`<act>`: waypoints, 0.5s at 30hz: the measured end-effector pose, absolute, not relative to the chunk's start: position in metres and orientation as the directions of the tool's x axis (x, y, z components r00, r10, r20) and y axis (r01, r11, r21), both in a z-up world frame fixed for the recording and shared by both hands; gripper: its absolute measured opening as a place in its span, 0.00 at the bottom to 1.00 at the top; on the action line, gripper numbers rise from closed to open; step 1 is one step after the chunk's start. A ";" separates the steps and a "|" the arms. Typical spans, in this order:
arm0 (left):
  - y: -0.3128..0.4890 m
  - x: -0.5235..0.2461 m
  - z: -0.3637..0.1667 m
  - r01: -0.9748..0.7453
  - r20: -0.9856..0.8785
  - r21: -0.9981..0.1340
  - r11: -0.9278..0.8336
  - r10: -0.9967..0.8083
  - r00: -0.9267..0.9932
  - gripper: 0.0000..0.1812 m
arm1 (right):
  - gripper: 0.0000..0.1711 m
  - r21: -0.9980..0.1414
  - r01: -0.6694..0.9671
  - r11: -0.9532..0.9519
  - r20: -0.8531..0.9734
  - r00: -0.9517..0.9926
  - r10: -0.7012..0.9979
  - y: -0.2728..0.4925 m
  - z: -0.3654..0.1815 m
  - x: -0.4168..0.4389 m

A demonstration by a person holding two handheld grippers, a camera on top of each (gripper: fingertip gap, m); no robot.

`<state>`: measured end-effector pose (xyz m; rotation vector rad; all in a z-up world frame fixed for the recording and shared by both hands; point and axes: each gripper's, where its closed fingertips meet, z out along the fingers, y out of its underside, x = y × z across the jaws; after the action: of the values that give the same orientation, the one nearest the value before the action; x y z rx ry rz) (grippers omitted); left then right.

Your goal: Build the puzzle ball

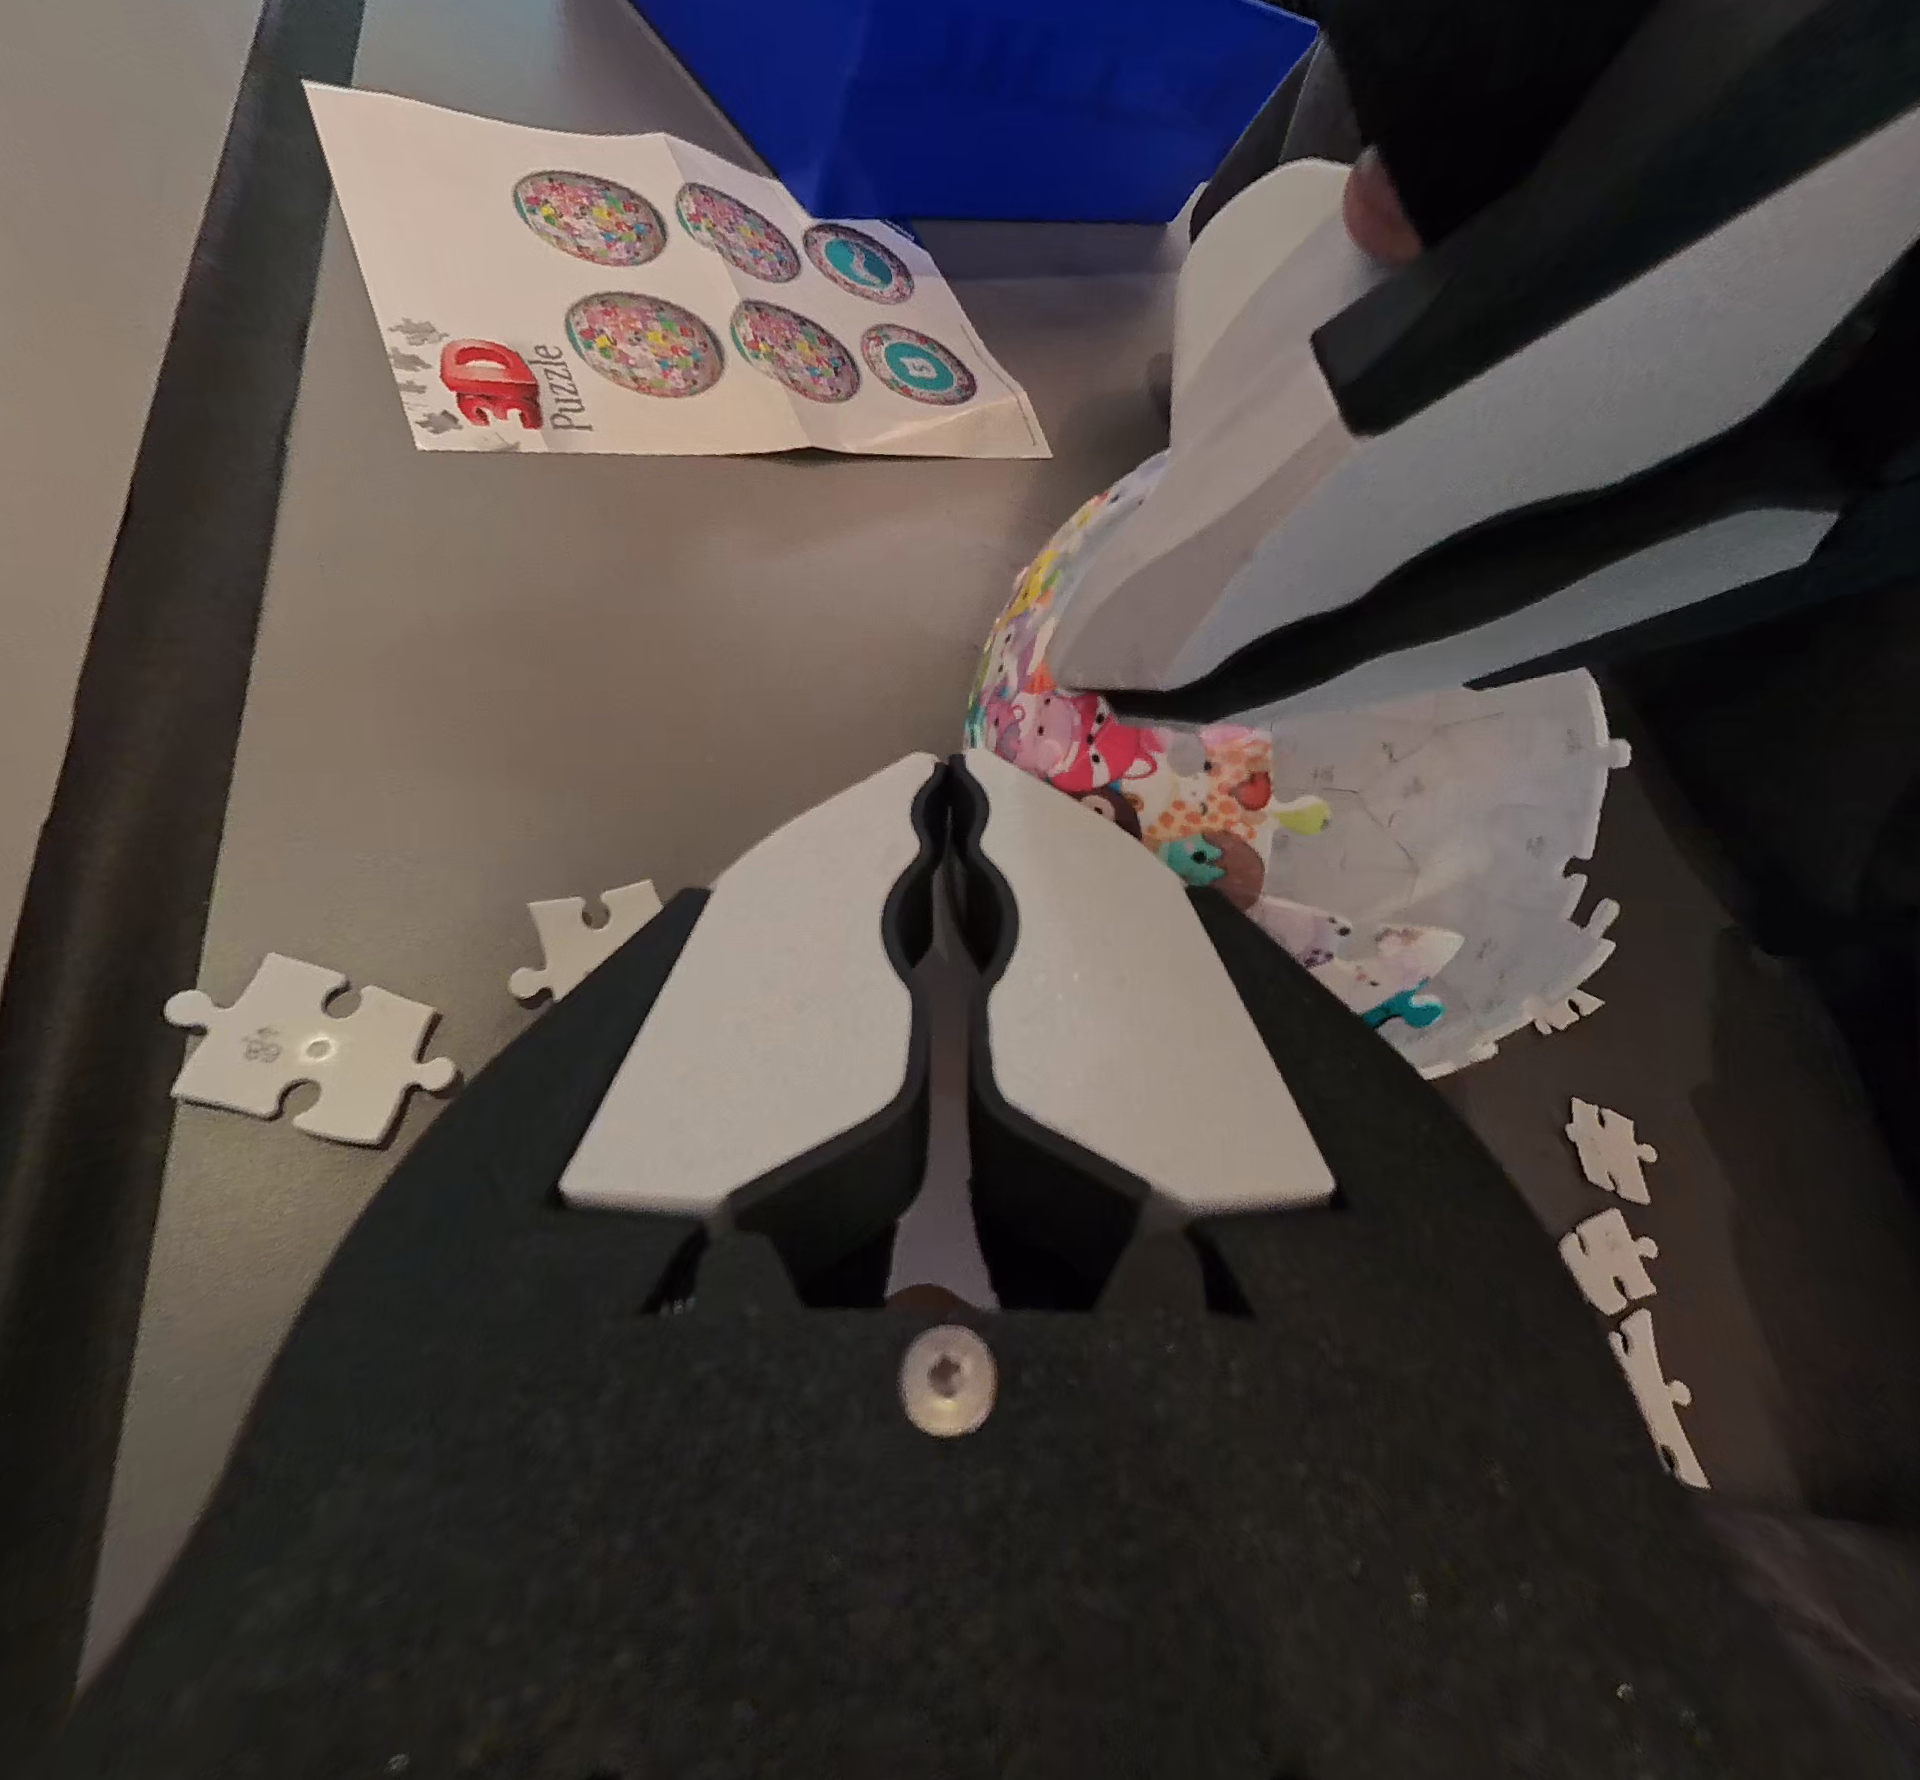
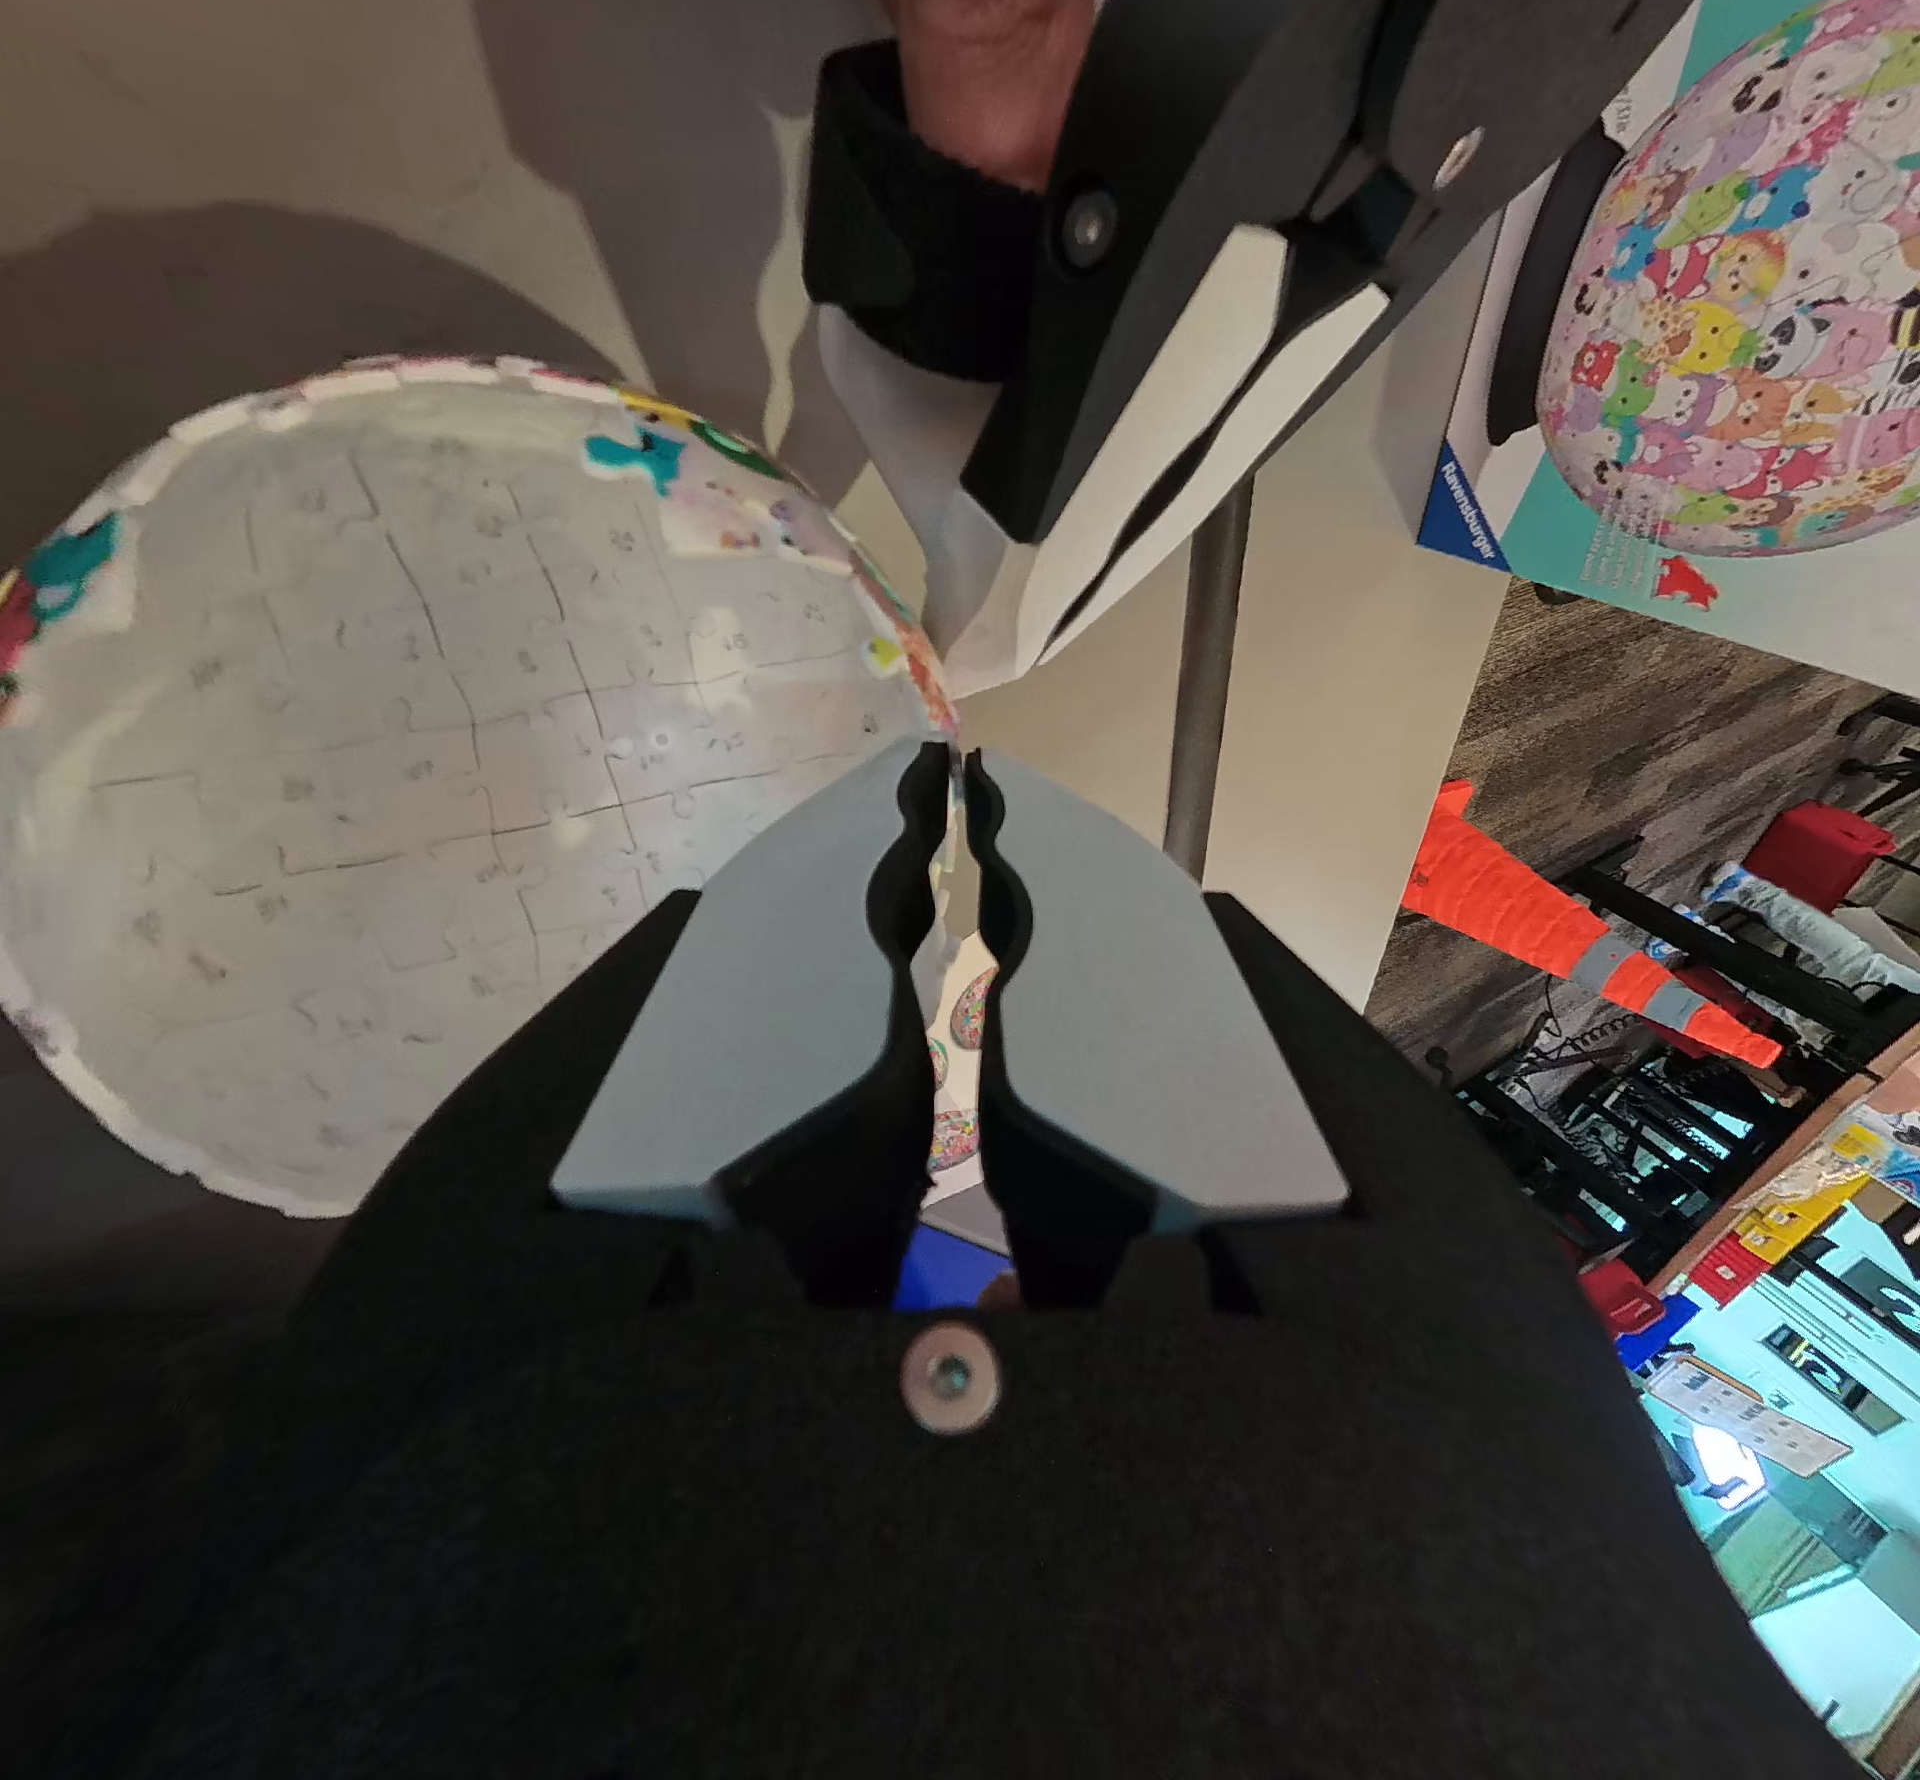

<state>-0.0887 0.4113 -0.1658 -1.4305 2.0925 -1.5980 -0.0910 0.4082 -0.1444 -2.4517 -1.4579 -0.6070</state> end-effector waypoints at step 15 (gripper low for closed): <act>0.412 -0.085 -0.181 -0.625 0.441 -0.780 -0.036 -0.741 -0.507 0.00 | 0.02 0.048 0.890 -0.454 0.490 0.375 0.787 0.411 -0.146 -0.091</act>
<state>-0.0851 0.4122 -0.1808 -1.4980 2.1015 -1.5902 -0.0912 0.4109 -0.1461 -2.4107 -1.4972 -0.6703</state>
